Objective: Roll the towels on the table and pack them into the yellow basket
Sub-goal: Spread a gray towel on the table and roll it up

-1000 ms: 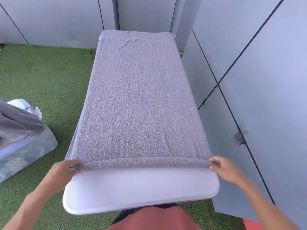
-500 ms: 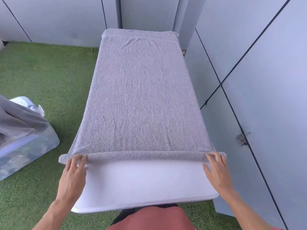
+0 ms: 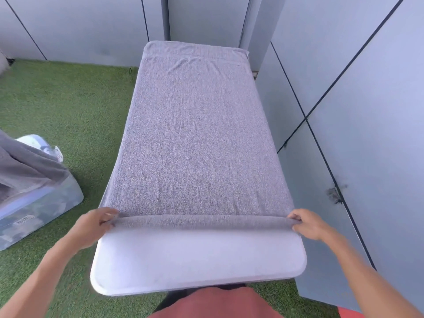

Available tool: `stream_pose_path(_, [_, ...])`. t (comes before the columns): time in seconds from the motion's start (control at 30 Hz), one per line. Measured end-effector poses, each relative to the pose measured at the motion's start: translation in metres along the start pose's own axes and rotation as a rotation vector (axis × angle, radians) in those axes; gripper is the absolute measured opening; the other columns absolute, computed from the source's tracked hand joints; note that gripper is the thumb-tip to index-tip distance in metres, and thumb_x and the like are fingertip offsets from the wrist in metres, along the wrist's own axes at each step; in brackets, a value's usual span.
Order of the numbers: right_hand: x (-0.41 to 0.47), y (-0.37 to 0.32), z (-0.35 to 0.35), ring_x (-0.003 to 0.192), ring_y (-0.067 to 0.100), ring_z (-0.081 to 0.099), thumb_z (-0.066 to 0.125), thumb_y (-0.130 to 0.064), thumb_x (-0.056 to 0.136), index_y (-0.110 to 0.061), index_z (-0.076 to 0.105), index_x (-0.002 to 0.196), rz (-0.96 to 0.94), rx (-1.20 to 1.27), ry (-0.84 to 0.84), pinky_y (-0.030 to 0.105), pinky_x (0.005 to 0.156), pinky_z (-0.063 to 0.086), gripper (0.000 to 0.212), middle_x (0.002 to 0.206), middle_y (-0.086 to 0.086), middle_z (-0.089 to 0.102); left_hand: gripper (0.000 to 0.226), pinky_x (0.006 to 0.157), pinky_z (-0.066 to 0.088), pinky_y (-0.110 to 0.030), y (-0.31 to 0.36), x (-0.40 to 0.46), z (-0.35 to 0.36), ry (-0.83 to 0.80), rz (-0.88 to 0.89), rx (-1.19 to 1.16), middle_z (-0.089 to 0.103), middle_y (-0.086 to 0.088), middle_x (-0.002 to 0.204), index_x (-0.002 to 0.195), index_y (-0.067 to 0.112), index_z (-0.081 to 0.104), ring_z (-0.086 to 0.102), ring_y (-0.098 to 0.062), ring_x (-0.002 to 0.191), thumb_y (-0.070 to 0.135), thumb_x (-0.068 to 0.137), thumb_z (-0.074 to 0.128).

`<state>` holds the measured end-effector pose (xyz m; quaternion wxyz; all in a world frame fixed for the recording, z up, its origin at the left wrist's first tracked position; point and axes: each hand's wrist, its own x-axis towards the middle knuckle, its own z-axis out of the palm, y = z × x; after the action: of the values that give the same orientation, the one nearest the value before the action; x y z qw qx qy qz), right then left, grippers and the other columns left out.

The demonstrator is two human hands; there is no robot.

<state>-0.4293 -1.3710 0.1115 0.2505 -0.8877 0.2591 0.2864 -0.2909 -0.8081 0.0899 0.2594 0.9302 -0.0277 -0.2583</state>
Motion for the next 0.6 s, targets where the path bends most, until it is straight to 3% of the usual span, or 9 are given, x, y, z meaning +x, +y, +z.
stream_pose_path(0.07, [0.002,-0.006,0.004,0.089,0.022,0.061,0.059,0.009,0.077,-0.026,0.061,0.078,-0.035,0.157,0.202,0.029,0.079,0.046,0.035,0.094,0.004,0.065,0.024,0.072,0.044,-0.023,0.004,0.002,0.003,0.141,-0.024,-0.092,0.070,-0.005,0.100,0.100,0.018,0.068,0.063,-0.021,0.088,0.002,0.082,0.069])
stream_pose_path(0.13, [0.003,-0.005,0.018,0.094,0.026,0.056,0.063,0.010,0.076,-0.027,0.060,0.074,-0.097,0.156,0.448,0.029,0.085,0.040,0.037,0.096,0.006,0.057,0.016,0.072,0.040,-0.021,0.010,-0.003,0.015,0.324,-0.025,-0.005,0.061,-0.010,0.100,0.090,0.014,0.071,0.052,-0.025,0.083,0.000,0.082,0.067])
stream_pose_path(0.2, [-0.008,-0.004,0.036,0.097,0.027,0.048,0.068,0.004,0.078,-0.020,0.068,0.080,-0.147,-0.067,0.648,0.033,0.084,0.036,0.024,0.098,0.003,0.055,0.020,0.074,0.042,-0.038,0.014,-0.015,0.034,0.508,0.085,0.256,0.054,-0.014,0.097,0.092,0.009,0.070,0.043,-0.030,0.083,-0.005,0.080,0.063])
stream_pose_path(0.27, [-0.019,-0.004,0.049,0.099,0.026,0.046,0.074,-0.005,0.076,-0.018,0.074,0.086,-0.191,-0.254,0.774,0.038,0.081,0.038,0.016,0.102,0.003,0.059,0.039,0.071,0.045,-0.048,0.016,-0.031,0.056,0.563,0.157,0.387,0.053,-0.019,0.102,0.106,0.003,0.065,0.044,-0.035,0.088,-0.014,0.071,0.063])
stream_pose_path(0.33, [-0.024,0.000,0.059,0.103,0.028,0.046,0.078,-0.010,0.072,-0.015,0.073,0.098,-0.226,-0.317,0.750,0.043,0.084,0.044,0.027,0.107,0.004,0.059,0.058,0.079,0.048,-0.052,0.014,-0.039,0.073,0.540,0.183,0.432,0.049,-0.023,0.115,0.122,-0.004,0.055,0.044,-0.040,0.101,-0.015,0.066,0.064])
stream_pose_path(0.43, [-0.014,0.005,0.062,0.113,0.031,0.039,0.076,-0.006,0.073,-0.004,0.064,0.118,-0.250,-0.303,0.611,0.045,0.097,0.044,0.047,0.119,0.010,0.053,0.065,0.092,0.046,-0.054,0.012,-0.033,0.079,0.483,0.171,0.446,0.045,-0.025,0.123,0.130,-0.009,0.047,0.042,-0.044,0.114,-0.014,0.067,0.065])
stream_pose_path(0.5, [-0.004,-0.001,0.058,0.117,0.032,0.038,0.070,0.002,0.077,0.001,0.061,0.120,-0.222,-0.217,0.545,0.042,0.104,0.037,0.045,0.121,0.013,0.053,0.060,0.086,0.051,-0.054,0.014,-0.021,0.074,0.431,0.146,0.388,0.046,-0.021,0.120,0.127,-0.006,0.048,0.042,-0.041,0.113,-0.015,0.070,0.064])
stream_pose_path(0.6, [0.005,-0.006,0.045,0.107,0.035,0.051,0.061,0.014,0.074,0.003,0.066,0.106,-0.227,-0.154,0.509,0.033,0.099,0.030,0.034,0.106,0.014,0.061,0.045,0.073,0.053,-0.052,0.014,-0.008,0.058,0.382,0.106,0.303,0.051,-0.013,0.111,0.119,0.001,0.055,0.044,-0.035,0.107,-0.013,0.077,0.059])
